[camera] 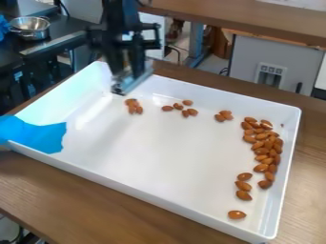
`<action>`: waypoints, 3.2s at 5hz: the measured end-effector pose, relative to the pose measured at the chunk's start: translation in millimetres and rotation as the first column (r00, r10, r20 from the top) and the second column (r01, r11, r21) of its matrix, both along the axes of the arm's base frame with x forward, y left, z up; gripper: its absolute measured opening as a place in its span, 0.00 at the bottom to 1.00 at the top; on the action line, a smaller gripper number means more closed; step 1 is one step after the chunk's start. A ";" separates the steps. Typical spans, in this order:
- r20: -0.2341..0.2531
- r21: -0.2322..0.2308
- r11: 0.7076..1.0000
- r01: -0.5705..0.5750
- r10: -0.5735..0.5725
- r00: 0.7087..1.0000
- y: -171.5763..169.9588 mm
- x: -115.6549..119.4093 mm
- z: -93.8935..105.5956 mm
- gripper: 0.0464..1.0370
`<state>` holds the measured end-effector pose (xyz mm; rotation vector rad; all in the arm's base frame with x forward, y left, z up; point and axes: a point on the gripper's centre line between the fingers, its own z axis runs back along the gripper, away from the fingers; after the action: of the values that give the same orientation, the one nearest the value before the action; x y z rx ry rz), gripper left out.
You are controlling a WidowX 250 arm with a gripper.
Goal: Sweep into pile
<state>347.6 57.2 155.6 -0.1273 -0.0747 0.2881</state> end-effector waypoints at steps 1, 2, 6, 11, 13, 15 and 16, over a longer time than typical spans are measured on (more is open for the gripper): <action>0.050 0.055 0.998 0.036 -0.039 0.998 12.5 0.1 -10.4 0.30; 0.127 0.108 0.994 0.019 -0.033 0.991 42.6 -3.2 -6.8 0.30; 0.127 0.239 0.971 0.020 -0.052 0.991 82.8 4.7 -49.6 0.30; 0.072 0.172 0.984 0.050 -0.063 0.995 40.1 29.9 -86.0 0.30; 0.059 0.089 0.988 0.129 -0.134 0.989 -21.7 36.3 -84.4 0.30; 0.061 0.058 0.981 0.186 -0.189 0.980 -67.3 34.0 -85.0 0.30; 0.065 0.040 0.980 0.197 -0.199 0.978 -85.3 33.8 -85.6 0.30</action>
<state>381.4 -28.1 70.0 -0.1104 -0.1345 0.0835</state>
